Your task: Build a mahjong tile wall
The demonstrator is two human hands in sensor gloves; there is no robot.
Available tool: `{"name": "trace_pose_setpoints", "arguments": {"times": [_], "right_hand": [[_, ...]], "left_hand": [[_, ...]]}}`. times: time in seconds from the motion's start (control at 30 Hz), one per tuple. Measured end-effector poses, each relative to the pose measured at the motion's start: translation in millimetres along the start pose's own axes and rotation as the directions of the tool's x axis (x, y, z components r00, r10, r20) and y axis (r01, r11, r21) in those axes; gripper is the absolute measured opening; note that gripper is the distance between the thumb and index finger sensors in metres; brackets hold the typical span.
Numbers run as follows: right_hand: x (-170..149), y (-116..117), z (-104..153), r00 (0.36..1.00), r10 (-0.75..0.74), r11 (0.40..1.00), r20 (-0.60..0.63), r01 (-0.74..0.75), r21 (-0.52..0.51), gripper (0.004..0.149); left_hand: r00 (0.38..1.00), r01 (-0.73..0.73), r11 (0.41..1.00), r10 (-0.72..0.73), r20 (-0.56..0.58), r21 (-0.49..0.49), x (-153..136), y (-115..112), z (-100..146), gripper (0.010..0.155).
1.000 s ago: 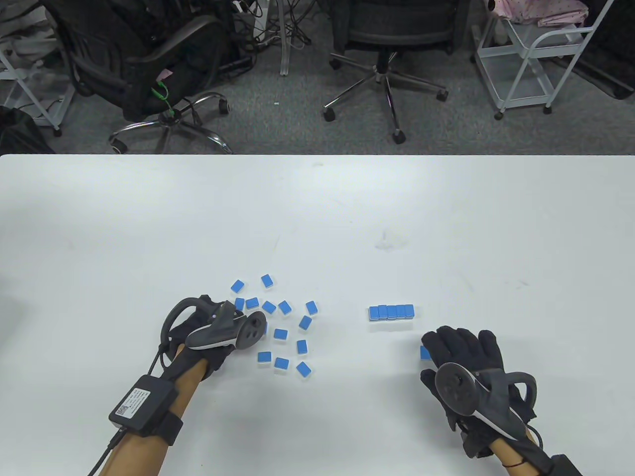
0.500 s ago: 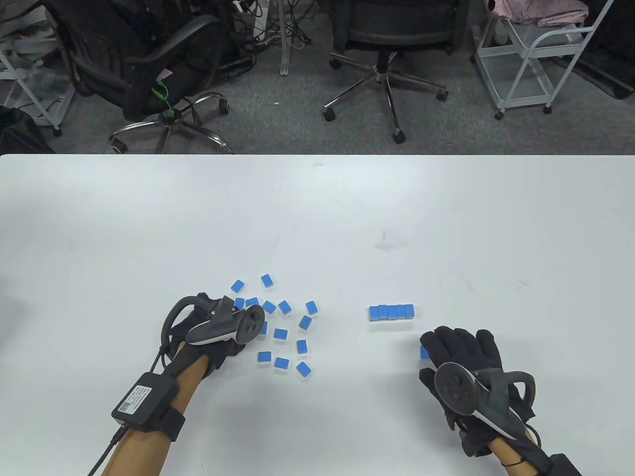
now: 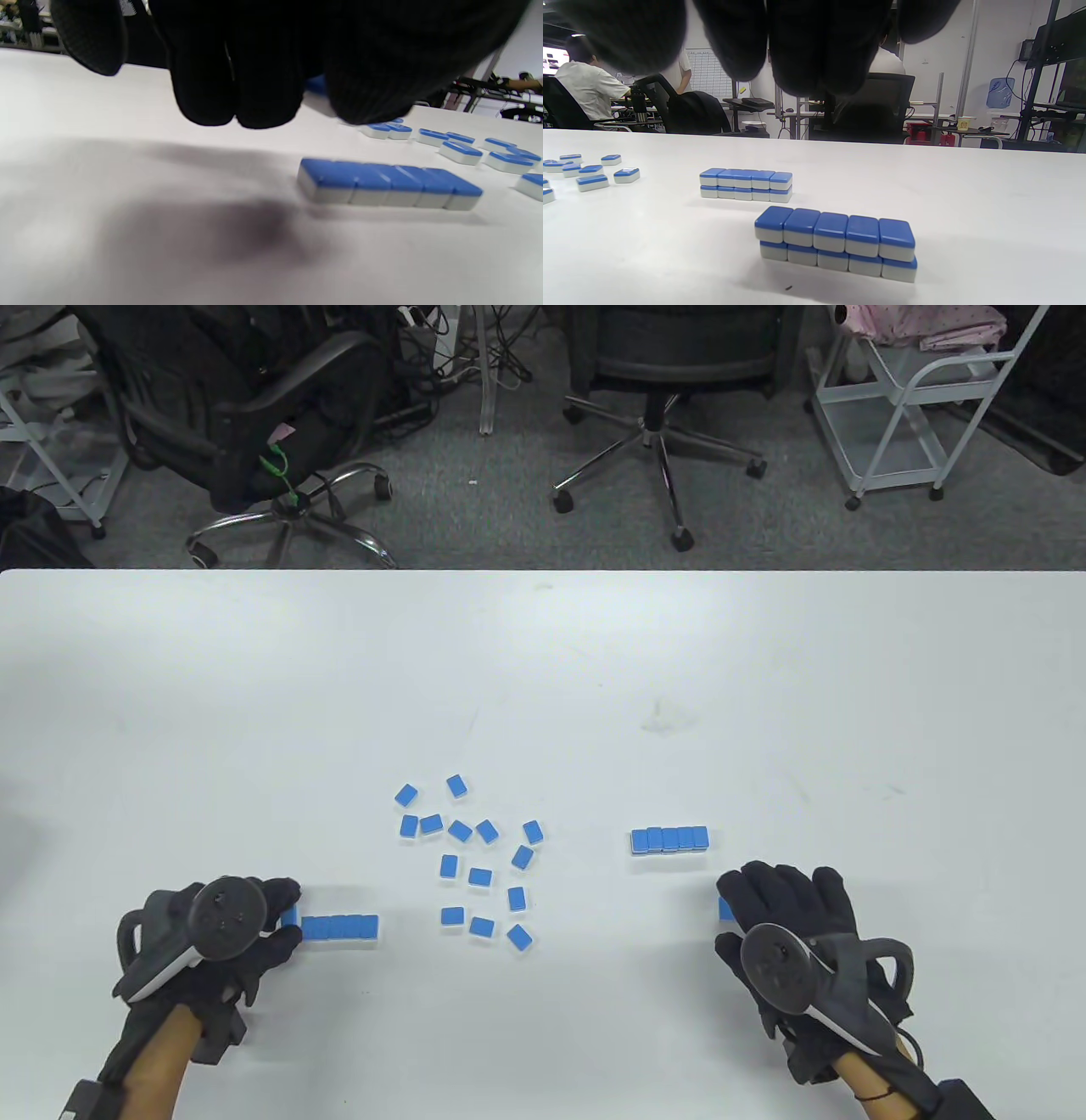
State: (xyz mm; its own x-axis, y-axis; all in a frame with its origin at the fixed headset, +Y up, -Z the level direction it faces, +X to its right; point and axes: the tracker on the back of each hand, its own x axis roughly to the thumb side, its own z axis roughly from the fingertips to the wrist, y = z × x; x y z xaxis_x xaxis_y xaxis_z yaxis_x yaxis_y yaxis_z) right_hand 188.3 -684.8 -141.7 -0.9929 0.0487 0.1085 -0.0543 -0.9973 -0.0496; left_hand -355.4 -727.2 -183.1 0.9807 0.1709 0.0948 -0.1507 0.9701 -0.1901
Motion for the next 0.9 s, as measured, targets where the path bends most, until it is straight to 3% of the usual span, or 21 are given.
{"name": "trace_pose_setpoints", "arguments": {"times": [0.13, 0.53, 0.9], "right_hand": [[-1, 2, 0, 1.0, -0.011, 1.0, -0.005, 0.011, 0.017, 0.064], [-1, 2, -1, 1.0, -0.006, 1.0, -0.009, 0.006, 0.021, 0.064], [0, 2, -1, 1.0, -0.004, 1.0, -0.003, 0.004, 0.02, 0.064]], "left_hand": [[0.996, -0.083, 0.996, 0.082, -0.024, -0.033, -4, -5, -3, 0.057], [0.991, 0.137, 0.99, -0.137, -0.007, -0.024, 17, -8, -9, 0.058], [0.988, 0.154, 0.987, -0.154, 0.005, -0.048, 18, -13, -9, 0.058]]}}
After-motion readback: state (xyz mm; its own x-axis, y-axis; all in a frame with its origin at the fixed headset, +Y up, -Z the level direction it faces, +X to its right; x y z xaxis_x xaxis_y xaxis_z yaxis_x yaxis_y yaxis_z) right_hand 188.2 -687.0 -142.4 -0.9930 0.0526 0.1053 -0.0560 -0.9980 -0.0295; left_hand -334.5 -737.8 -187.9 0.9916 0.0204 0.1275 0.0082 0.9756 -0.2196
